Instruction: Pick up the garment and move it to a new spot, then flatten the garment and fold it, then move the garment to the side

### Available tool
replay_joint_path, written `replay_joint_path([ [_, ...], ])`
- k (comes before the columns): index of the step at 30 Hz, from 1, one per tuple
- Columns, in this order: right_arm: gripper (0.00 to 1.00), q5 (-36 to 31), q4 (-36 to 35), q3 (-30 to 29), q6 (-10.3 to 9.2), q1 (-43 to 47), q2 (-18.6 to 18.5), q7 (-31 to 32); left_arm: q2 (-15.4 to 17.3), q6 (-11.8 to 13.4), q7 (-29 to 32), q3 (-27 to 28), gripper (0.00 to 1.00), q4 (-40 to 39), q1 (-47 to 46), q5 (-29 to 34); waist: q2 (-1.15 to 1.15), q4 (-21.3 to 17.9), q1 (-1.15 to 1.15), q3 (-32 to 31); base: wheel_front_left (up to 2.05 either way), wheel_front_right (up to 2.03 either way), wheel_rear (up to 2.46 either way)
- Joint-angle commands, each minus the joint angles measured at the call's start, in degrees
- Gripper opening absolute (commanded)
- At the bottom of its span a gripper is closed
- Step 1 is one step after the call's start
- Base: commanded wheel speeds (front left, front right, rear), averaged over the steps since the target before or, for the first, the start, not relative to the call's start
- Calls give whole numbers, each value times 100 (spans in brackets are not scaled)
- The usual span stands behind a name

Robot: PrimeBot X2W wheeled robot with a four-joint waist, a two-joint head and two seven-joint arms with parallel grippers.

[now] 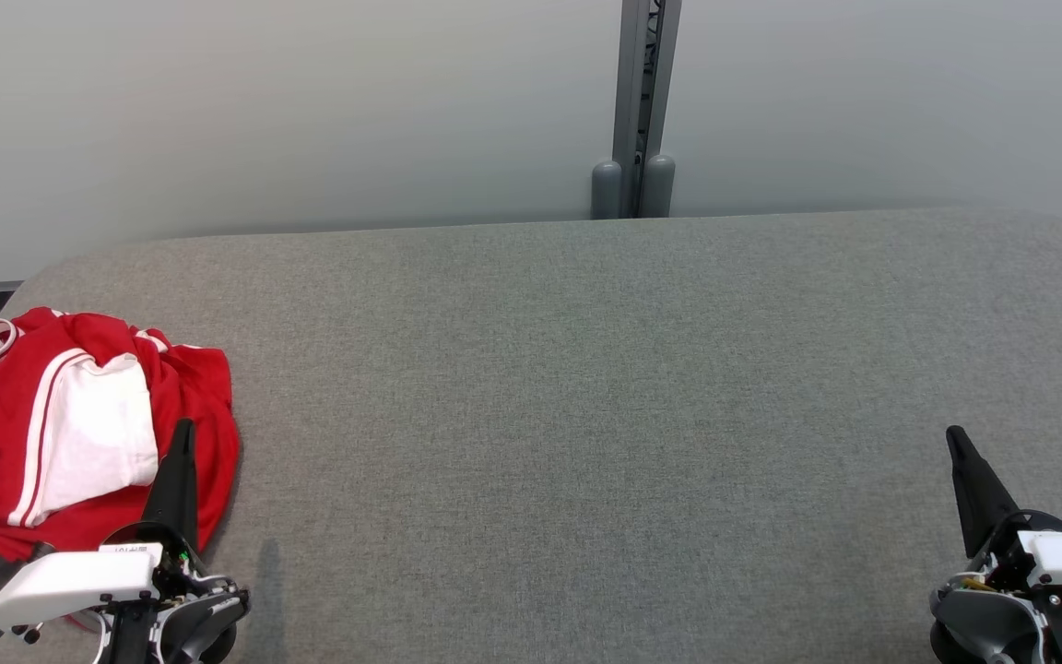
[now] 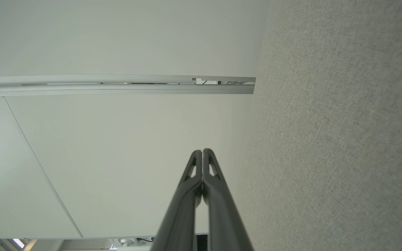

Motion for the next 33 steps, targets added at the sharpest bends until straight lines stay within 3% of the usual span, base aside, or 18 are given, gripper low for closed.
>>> replay_joint_path([
  [1, 0, 14, 13, 1, 5, -25, -23, 6, 14, -23, 15, 13, 0, 0, -77, -7, 0, 0, 0, 0, 0, 0, 0],
  [33, 0, 14, 13, 1, 5, -25, -23, 6, 14, -23, 15, 13, 0, 0, -77, -7, 0, 0, 0, 0, 0, 0, 0],
])
